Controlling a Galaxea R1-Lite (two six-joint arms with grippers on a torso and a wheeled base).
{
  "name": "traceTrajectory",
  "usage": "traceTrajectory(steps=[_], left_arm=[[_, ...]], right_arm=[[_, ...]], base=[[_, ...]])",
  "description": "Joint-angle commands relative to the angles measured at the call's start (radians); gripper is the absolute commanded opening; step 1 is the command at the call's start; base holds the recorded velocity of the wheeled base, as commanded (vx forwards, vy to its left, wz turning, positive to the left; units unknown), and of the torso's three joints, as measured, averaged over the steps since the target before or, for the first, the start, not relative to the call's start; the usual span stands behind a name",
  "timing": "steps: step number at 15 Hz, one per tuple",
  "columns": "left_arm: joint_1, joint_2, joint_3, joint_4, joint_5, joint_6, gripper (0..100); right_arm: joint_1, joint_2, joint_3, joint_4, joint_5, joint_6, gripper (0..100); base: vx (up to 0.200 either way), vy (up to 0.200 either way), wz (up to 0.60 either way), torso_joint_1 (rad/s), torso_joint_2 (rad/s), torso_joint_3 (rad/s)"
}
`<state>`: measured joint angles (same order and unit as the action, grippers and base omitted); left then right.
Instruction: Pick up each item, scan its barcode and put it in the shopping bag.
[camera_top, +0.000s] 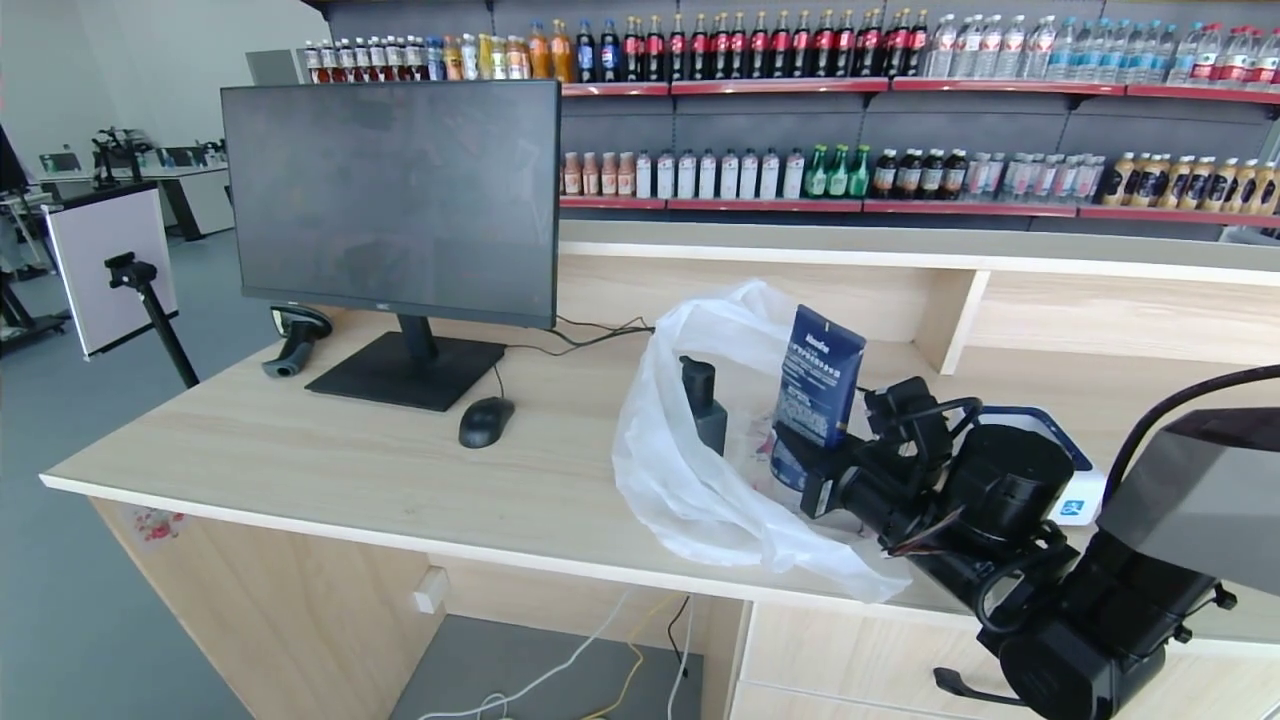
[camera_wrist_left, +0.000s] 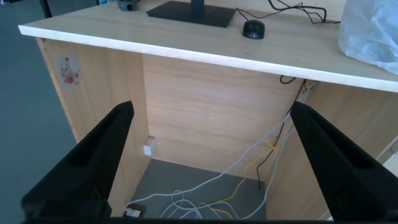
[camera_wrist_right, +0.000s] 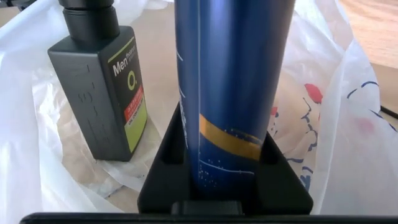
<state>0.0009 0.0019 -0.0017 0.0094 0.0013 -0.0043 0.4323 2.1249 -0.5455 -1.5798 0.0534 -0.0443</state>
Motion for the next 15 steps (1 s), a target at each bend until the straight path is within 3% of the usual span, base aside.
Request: traceTrajectory(steps=[1,7,8,15], left_arm=[[0.001,0.000,0.000,0.000,0.000,0.000,100],[0.001,0.000,0.000,0.000,0.000,0.000,100],[0.001,0.000,0.000,0.000,0.000,0.000,100],[0.001,0.000,0.000,0.000,0.000,0.000,100]], right_arm=[[0.000,0.021,0.004,0.009,0.002,0.000,0],[-0.018,0.030,0.003,0.009,0.002,0.000,0],[-0.024,0.030,0.007,0.009,0.002,-0.005,100],[-0.026,-0.025,0.027,0.009,0.002,-0.005,100]], base=[[0.000,0.000,0.00,0.000,0.00,0.000],[0.000,0.000,0.00,0.000,0.00,0.000],[0.000,0.000,0.00,0.000,0.00,0.000],[0.000,0.000,0.00,0.000,0.00,0.000]])
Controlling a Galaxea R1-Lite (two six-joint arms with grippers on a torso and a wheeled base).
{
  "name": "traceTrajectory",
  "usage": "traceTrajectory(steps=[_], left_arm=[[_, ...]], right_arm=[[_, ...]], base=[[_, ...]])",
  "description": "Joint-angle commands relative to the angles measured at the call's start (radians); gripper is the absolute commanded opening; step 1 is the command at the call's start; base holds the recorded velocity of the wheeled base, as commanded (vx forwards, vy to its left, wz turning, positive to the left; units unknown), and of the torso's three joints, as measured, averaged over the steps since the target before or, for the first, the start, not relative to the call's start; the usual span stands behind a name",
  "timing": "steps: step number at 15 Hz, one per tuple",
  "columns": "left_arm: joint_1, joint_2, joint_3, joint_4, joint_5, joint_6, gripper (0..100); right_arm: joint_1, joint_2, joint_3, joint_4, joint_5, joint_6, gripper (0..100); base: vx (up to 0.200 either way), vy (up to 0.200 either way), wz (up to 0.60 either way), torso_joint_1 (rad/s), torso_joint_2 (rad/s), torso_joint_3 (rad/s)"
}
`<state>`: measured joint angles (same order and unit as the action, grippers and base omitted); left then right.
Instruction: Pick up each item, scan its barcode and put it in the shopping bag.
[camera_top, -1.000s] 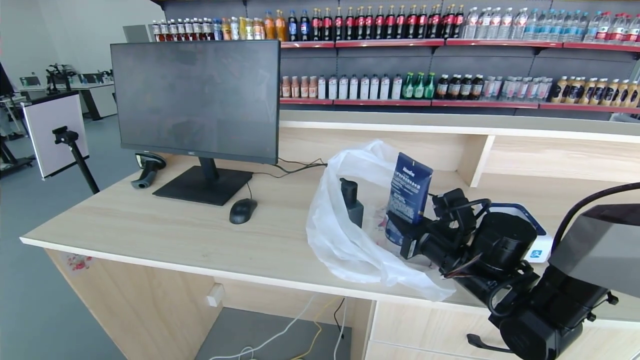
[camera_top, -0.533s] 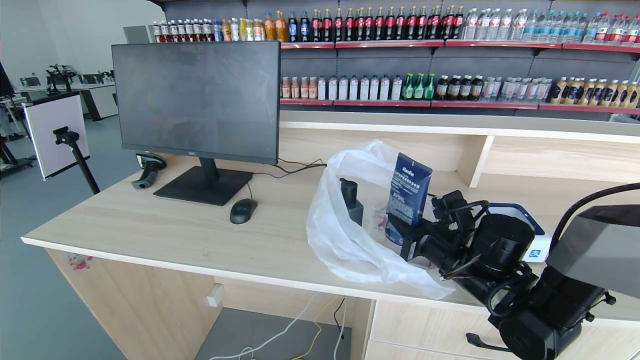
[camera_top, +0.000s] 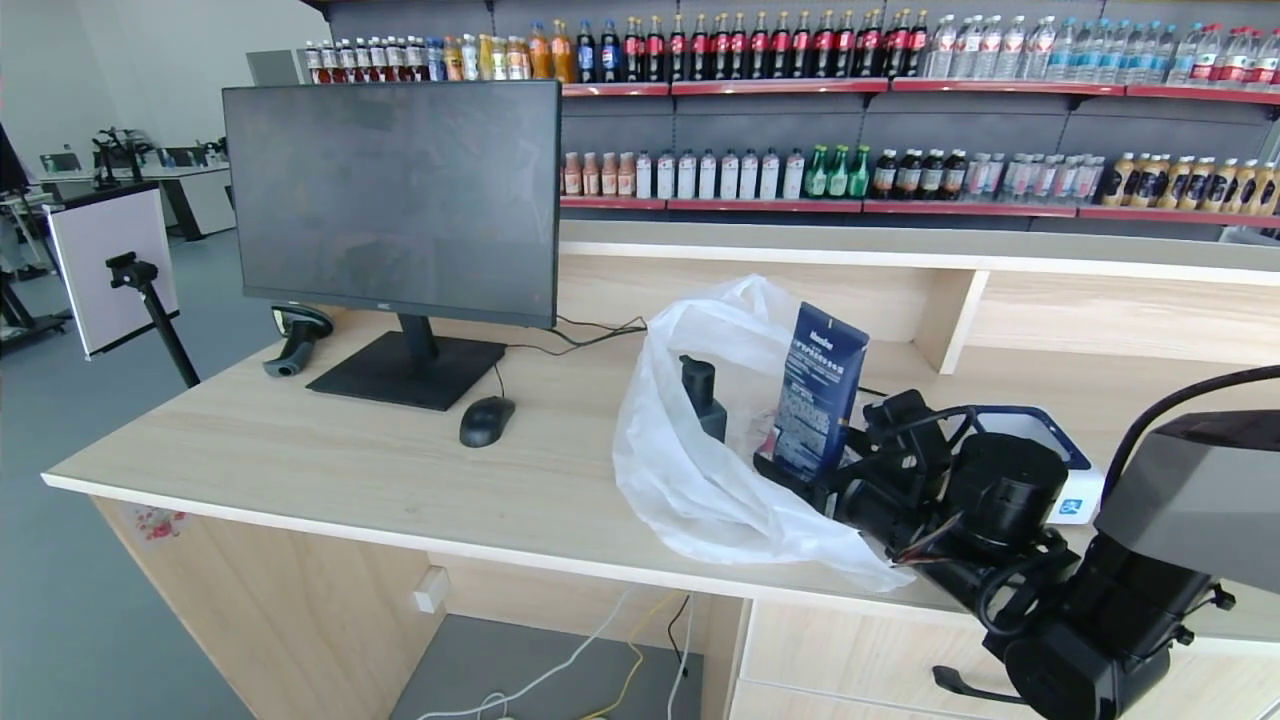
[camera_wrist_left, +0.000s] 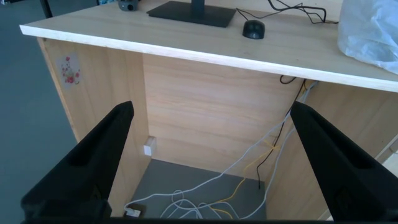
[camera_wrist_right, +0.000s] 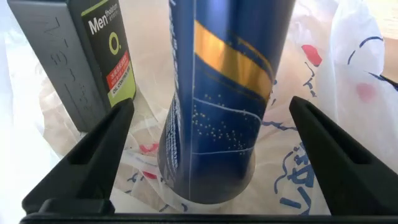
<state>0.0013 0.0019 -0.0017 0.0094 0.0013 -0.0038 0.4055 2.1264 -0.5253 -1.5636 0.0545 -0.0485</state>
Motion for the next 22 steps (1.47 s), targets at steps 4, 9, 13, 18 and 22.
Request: traceTrajectory(steps=[4,9,13,18,22], left_arm=[[0.000,0.000,0.000,0.000,0.000,-0.001,100],[0.000,0.000,0.000,0.000,0.000,-0.001,100],[0.000,0.000,0.000,0.000,0.000,-0.001,100],[0.000,0.000,0.000,0.000,0.000,-0.001,100],[0.000,0.000,0.000,0.000,0.000,-0.001,100]], right_arm=[[0.003,-0.123,0.059,-0.007,0.001,-0.001,100],[0.068,-0.310,0.163,-0.007,0.001,-0.001,100],[0.088,-0.487,0.300,-0.007,0.001,-0.001,100],[0.102,-0.720,0.493,-0.007,0.001,-0.025,100],[0.125,-0.961,0.525,-0.007,0.001,-0.056,100]], base=[[0.000,0.000,0.00,0.000,0.00,0.000],[0.000,0.000,0.00,0.000,0.00,0.000],[0.000,0.000,0.00,0.000,0.00,0.000],[0.000,0.000,0.00,0.000,0.00,0.000],[0.000,0.000,0.00,0.000,0.00,0.000]])
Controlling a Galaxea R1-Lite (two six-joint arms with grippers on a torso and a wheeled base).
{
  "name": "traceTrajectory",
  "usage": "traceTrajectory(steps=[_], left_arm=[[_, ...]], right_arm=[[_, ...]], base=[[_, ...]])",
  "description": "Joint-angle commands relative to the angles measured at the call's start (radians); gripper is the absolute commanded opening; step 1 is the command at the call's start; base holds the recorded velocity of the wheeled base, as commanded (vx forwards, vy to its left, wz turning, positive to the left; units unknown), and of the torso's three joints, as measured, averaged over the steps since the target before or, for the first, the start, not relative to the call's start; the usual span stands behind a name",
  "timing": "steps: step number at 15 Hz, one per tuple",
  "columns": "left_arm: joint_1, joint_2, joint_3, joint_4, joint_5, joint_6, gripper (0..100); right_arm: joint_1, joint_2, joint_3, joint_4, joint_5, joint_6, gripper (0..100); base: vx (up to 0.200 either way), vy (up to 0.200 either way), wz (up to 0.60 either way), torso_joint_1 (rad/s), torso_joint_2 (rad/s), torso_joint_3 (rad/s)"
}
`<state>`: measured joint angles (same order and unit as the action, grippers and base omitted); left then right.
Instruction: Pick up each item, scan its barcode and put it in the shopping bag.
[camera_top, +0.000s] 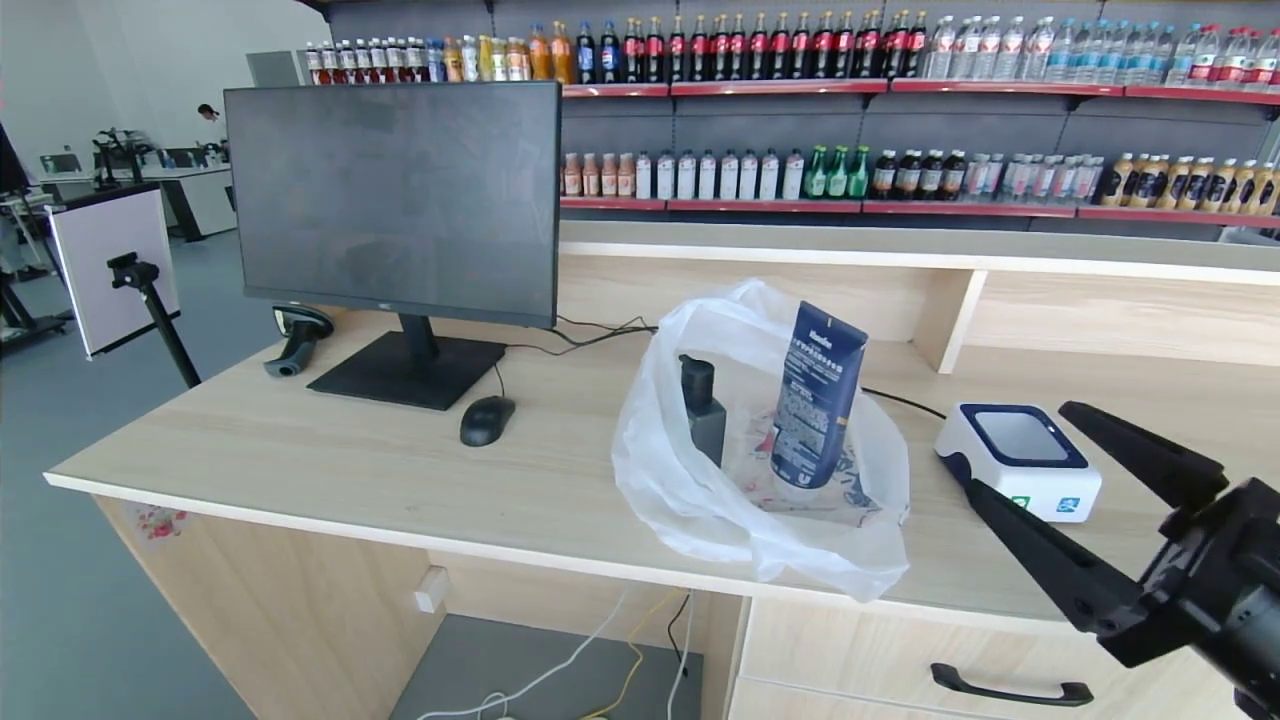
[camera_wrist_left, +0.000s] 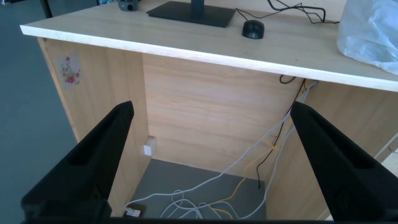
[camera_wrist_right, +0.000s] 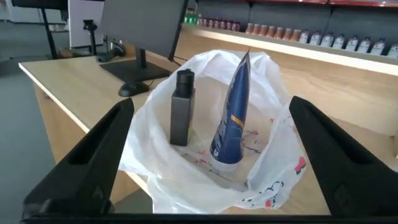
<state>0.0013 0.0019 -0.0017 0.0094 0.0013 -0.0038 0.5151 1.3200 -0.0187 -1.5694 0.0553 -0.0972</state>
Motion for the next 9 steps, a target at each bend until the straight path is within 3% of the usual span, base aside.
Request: traceTrajectory(steps=[1,3,7,9], left_arm=[[0.000,0.000,0.000,0.000,0.000,-0.001,100],[0.000,0.000,0.000,0.000,0.000,-0.001,100],[0.000,0.000,0.000,0.000,0.000,-0.001,100],[0.000,0.000,0.000,0.000,0.000,-0.001,100]], right_arm=[[0.016,-0.189,0.019,-0.001,0.001,-0.010,100],[0.016,-0.255,0.019,0.078,0.008,-0.030,100],[0.013,-0.779,0.008,0.936,0.011,-0.030,100],[0.011,-0.964,0.005,1.197,0.005,-0.029,100]], base=[[0.000,0.000,0.00,0.000,0.00,0.000],[0.000,0.000,0.00,0.000,0.00,0.000],[0.000,0.000,0.00,0.000,0.00,0.000],[0.000,0.000,0.00,0.000,0.00,0.000]])
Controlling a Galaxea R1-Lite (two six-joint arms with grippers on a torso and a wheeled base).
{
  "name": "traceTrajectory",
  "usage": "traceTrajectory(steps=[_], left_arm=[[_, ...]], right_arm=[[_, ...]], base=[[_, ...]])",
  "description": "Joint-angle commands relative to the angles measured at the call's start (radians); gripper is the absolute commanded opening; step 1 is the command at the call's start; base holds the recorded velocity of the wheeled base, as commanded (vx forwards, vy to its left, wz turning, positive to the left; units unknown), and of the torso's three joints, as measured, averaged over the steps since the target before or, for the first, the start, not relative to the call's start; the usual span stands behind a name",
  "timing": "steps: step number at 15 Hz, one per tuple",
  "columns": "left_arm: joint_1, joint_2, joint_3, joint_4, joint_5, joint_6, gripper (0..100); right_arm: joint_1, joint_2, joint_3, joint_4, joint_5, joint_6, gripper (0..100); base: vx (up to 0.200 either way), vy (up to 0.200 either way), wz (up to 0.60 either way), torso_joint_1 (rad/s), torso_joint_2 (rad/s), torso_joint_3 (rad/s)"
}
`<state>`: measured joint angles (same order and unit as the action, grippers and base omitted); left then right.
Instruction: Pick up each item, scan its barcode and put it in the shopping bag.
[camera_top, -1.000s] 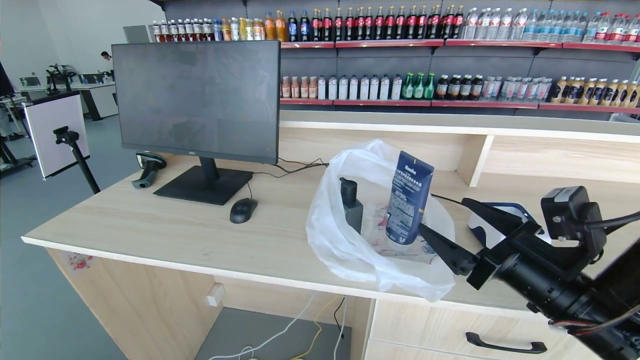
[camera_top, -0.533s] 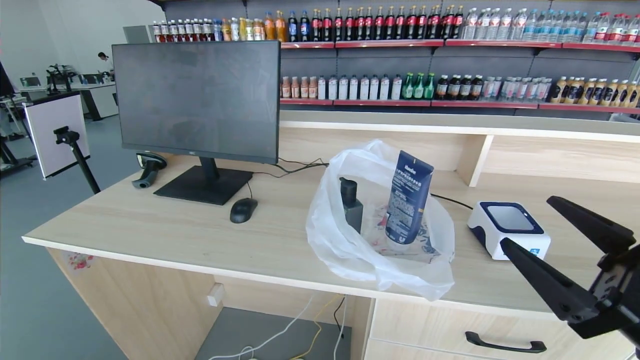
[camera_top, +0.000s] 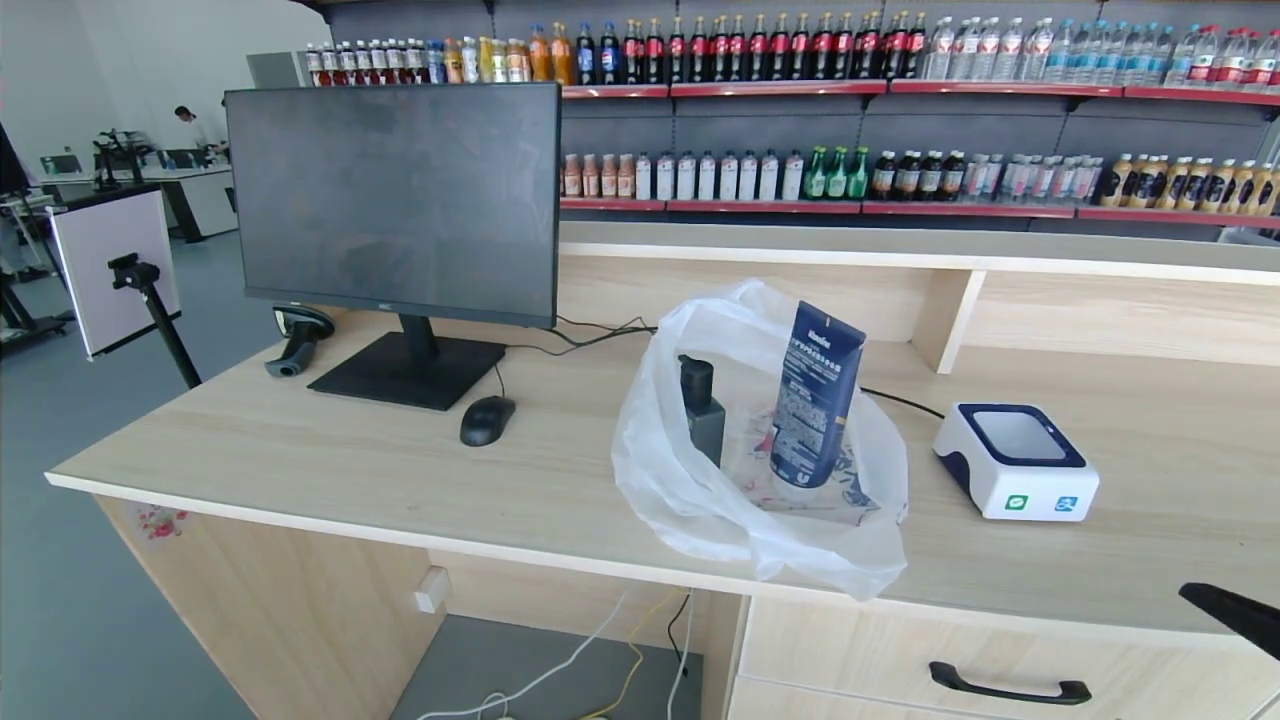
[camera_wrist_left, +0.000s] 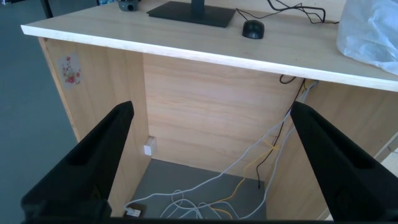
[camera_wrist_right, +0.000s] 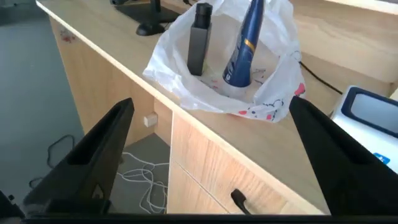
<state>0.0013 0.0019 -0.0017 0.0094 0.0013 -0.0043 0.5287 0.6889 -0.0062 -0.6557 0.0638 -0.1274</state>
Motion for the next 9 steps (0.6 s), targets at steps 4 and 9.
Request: traceTrajectory(steps=[4,9], left_arm=[[0.000,0.000,0.000,0.000,0.000,0.000,100],[0.000,0.000,0.000,0.000,0.000,0.000,100]], right_arm=[[-0.033,-0.514,0.006,0.536,-0.032,0.002,100],[-0.165,-0.548,-0.031,0.671,-0.205,0.002,100]], base=[[0.000,0.000,0.00,0.000,0.00,0.000],[0.000,0.000,0.00,0.000,0.00,0.000]])
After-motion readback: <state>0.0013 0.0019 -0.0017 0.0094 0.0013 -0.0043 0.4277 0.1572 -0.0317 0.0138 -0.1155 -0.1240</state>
